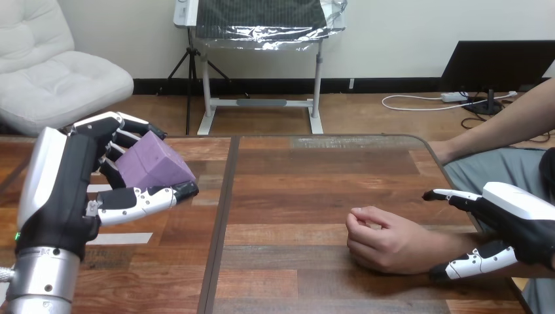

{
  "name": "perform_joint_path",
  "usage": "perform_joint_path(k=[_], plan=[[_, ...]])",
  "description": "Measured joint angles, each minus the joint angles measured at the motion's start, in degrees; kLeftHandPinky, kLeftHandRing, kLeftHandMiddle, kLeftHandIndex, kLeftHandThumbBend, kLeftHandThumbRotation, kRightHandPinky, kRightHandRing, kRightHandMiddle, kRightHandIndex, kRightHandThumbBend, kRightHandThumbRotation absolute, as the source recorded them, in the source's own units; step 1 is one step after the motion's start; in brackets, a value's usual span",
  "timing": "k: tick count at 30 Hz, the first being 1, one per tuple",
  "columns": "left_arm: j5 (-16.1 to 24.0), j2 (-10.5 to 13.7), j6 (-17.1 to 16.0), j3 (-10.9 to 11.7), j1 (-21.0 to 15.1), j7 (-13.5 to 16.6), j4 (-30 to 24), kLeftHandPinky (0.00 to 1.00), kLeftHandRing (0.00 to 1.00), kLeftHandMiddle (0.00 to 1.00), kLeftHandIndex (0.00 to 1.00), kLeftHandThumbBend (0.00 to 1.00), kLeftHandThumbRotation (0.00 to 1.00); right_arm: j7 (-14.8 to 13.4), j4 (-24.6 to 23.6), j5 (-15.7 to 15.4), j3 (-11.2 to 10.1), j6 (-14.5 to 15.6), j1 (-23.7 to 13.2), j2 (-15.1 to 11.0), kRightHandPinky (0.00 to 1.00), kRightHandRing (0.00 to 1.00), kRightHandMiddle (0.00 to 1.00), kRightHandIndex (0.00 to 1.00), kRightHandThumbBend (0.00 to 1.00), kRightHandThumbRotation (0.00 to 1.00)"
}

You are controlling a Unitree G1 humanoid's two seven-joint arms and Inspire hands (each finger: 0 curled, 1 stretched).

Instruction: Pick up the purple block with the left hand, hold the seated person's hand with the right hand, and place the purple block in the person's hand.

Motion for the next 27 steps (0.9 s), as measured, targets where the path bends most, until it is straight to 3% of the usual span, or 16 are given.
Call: perform_joint_path(k=[12,19,27], plan=[[-0.8,-0.3,0.0,0.0,0.3,-0.1,0.0,0.25,0.32,0.38,0.42,0.58,0.0,-0.2,1.0,-1.8,1.5,0.2,-0.8,-0.6,0.95,0.93,0.94,0.92,1.0,0.4],[-1.0,-0.3,0.0,0.1,0.3,-0.1,0.0,0.25,0.31,0.38,0.42,0.58,0.0,0.1,1.1,-2.2,3.1,0.4,-1.4,-2.0,0.95,0.92,0.93,0.92,1.0,0.29],[-1.1,-0.4,-0.1,0.1,0.3,-0.1,0.0,0.23,0.29,0.37,0.42,0.58,0.0,1.0,1.0,-2.2,3.3,1.3,-1.7,-2.4,0.94,0.91,0.92,0.91,1.0,0.16]])
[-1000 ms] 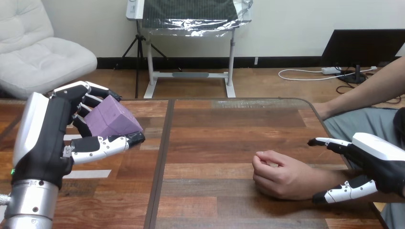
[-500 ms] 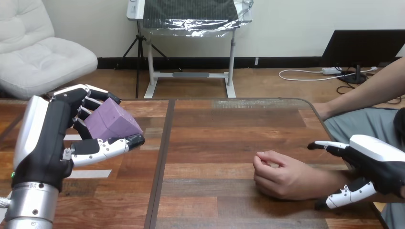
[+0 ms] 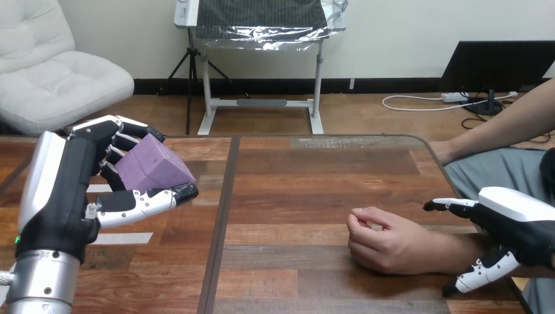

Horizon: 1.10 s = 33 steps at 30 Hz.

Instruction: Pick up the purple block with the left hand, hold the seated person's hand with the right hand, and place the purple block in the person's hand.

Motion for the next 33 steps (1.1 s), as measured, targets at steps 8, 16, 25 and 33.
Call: perform_joint_path(k=[8,16,25,33], plan=[[0.0,-0.1,0.0,0.0,0.0,0.0,0.0,0.23,0.3,0.37,0.42,0.58,0.0,1.9,-0.7,0.0,0.5,1.6,-0.5,0.0,0.94,0.91,0.92,0.91,1.0,0.08],[0.0,-0.1,0.0,0.1,0.0,0.0,0.0,0.22,0.29,0.37,0.41,0.58,0.0,4.4,-2.2,0.0,1.3,4.9,-1.1,-0.2,0.94,0.92,0.93,0.91,1.0,0.05],[-0.1,-0.2,0.0,0.4,0.0,0.0,0.0,0.21,0.28,0.36,0.41,0.58,0.0,6.8,-4.1,0.0,1.5,8.6,-1.4,-0.4,0.92,0.92,0.93,0.91,1.0,0.03],[-0.1,-0.2,-0.1,0.9,0.0,0.0,0.0,0.2,0.27,0.35,0.41,0.58,0.0,7.4,-5.2,0.0,1.9,10.7,-1.4,-0.7,0.9,0.91,0.92,0.9,1.0,0.03]])
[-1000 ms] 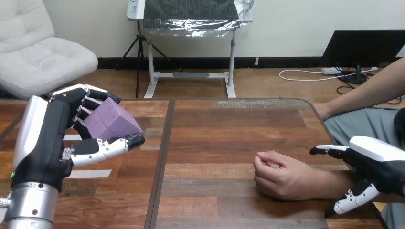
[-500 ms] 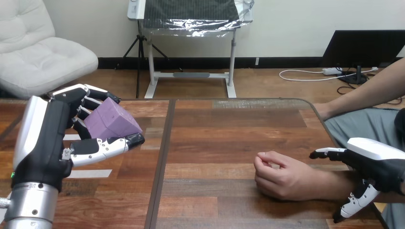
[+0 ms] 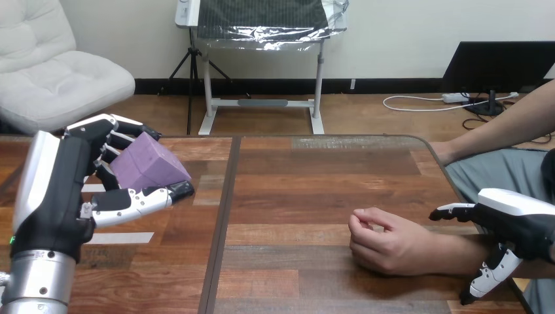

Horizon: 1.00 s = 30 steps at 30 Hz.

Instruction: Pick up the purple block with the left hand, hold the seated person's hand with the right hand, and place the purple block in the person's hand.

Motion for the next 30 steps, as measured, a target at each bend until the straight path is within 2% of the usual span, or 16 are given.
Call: perform_joint_path(k=[18,30], plan=[[0.0,-0.6,0.0,0.5,0.0,-0.4,0.0,0.2,0.26,0.35,0.4,0.58,0.0,0.4,-1.3,-0.7,0.7,2.5,0.0,-0.3,0.78,0.91,0.88,0.87,1.0,0.03],[-0.2,-0.7,0.0,0.5,0.0,-0.7,0.0,0.21,0.27,0.35,0.4,0.58,0.0,0.3,-1.4,-1.7,2.2,2.7,-0.5,-0.5,0.61,0.75,0.8,0.79,0.94,0.04]])
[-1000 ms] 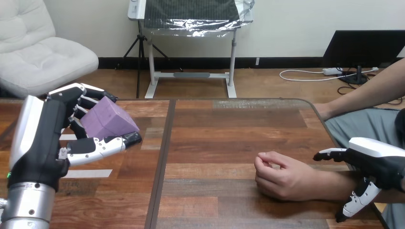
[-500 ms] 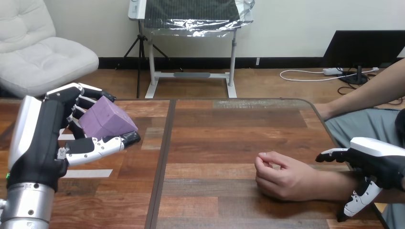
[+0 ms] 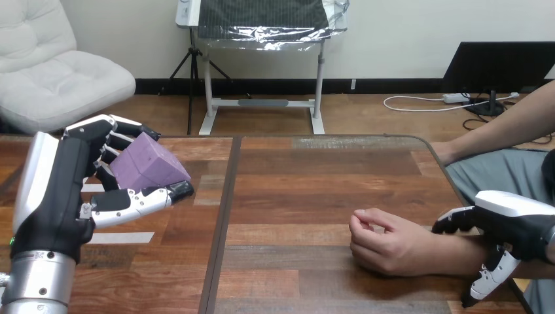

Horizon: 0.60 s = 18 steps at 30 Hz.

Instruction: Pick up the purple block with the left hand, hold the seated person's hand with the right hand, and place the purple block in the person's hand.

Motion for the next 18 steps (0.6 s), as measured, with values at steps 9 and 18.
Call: perform_joint_path(k=[9,18], plan=[[0.0,-0.3,0.1,0.1,0.0,0.0,0.0,0.21,0.28,0.36,0.41,0.58,0.0,-0.1,0.2,-0.7,0.7,-0.6,-0.2,-0.2,0.55,0.66,0.72,0.73,0.87,0.08],[0.0,-0.3,0.1,0.1,0.0,0.0,0.0,0.21,0.28,0.36,0.41,0.58,0.0,-0.7,1.2,-1.3,1.8,-1.6,-1.0,-0.3,0.53,0.63,0.68,0.68,0.83,0.11]])
